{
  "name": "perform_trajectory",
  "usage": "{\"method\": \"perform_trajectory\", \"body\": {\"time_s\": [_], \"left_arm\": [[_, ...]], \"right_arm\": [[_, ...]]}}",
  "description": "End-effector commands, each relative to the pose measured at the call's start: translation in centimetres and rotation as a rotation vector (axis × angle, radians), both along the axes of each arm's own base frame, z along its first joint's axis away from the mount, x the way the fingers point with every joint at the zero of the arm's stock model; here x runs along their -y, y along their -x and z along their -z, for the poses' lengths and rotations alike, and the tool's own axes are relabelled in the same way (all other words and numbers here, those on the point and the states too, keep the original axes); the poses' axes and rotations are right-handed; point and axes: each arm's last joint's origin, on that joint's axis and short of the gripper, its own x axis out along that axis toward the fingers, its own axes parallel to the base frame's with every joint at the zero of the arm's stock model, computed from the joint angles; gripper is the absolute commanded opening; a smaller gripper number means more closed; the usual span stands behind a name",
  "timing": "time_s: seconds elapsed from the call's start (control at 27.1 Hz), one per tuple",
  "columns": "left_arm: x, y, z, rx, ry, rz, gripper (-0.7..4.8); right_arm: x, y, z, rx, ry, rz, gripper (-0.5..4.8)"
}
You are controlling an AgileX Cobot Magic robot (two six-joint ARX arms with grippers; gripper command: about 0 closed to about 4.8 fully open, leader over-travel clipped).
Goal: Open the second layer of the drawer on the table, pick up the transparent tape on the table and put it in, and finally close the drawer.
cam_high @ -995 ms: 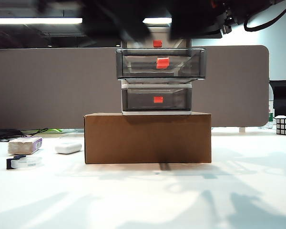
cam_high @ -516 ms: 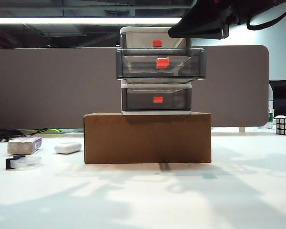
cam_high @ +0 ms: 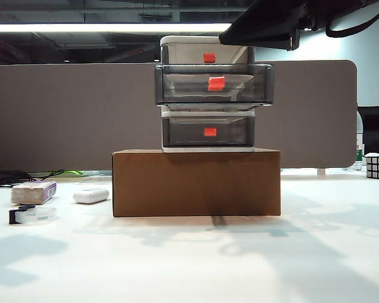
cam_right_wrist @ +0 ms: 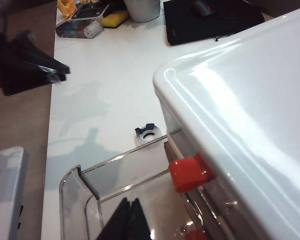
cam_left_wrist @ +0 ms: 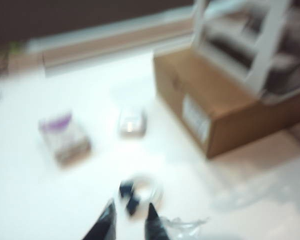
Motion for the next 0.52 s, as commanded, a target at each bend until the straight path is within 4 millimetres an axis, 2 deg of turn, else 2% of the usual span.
{"method": "perform_trajectory", "body": {"time_s": [0.04, 0.22, 0.26, 0.48, 0.52], "left_arm": [[-2.2, -1.2, 0.2, -0.034, 0.201, -0.106, 0.64], [-3.7, -2.7, 1.7, 0.096, 0.031, 0.009, 2.23], [-3.8, -3.0, 2.0, 0.091, 0.028, 0.030, 2.40], [-4.7, -6.2, 4.7, 0.024, 0.054, 0.140, 4.69], [-4.7, -6.7, 5.1, 0.015, 0.067, 0.165, 4.79]], "right_arm": [[0.0, 0.1, -0.3, -0.003, -0.007, -0.001, -0.05], [0.0, 0.1, -0.2, -0.006, -0.006, 0.000, -0.05], [0.0, 0.1, -0.2, -0.008, -0.005, 0.000, -0.05], [0.0, 0.1, -0.1, -0.022, -0.001, 0.000, -0.05], [0.0, 0.1, 0.0, -0.026, 0.001, 0.000, -0.05]]}}
